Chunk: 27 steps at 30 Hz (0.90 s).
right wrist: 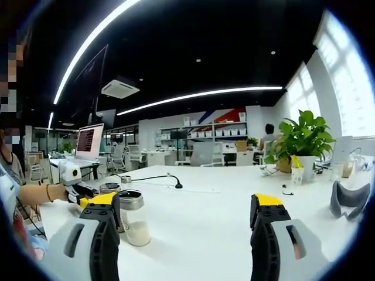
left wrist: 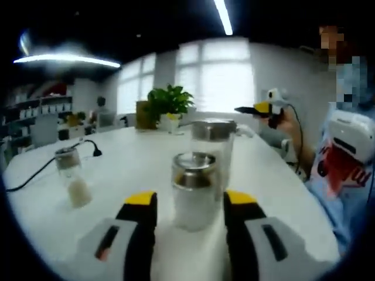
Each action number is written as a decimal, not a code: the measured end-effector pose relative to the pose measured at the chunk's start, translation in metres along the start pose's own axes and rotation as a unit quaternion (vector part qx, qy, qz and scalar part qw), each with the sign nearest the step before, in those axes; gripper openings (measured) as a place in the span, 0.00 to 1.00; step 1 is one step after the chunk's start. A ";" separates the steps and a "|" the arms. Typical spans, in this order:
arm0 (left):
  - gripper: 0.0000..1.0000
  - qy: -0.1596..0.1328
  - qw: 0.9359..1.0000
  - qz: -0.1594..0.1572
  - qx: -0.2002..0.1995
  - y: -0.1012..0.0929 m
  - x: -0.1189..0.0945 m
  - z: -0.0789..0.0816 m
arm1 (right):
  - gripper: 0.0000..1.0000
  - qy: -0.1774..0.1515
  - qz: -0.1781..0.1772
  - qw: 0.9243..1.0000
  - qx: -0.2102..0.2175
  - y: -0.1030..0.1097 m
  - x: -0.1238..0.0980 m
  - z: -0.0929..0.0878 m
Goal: Rotate the seasoning bottle until the label or dispensing opening points toward the visible target arrow and the bottle remains upright within the marked orientation range
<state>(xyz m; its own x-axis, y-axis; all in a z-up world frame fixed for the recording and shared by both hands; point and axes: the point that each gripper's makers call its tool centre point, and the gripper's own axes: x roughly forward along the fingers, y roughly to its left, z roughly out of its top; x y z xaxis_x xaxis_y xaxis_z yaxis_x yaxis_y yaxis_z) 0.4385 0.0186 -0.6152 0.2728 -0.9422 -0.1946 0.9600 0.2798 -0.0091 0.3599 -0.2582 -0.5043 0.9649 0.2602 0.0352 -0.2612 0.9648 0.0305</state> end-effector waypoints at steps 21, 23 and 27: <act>0.34 -0.002 1.000 0.012 -0.025 -0.002 0.017 0.000 | 0.95 0.005 0.005 1.000 -0.003 0.000 -0.003 -0.003; 0.34 -0.002 1.000 0.009 -0.022 -0.002 0.018 0.000 | 0.95 0.005 0.006 1.000 -0.003 0.000 -0.002 -0.003; 0.34 0.002 1.000 -0.004 -0.018 -0.003 0.018 0.000 | 0.95 0.007 0.006 1.000 -0.003 0.001 -0.001 -0.004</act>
<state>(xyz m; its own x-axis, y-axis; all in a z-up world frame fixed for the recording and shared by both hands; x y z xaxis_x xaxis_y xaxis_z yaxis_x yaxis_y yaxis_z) 0.4409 0.0007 -0.6188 0.2650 -0.9435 -0.1989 0.9592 0.2790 -0.0452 0.3583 -0.2571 -0.5079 0.9618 0.2730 0.0220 -0.2735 0.9616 0.0236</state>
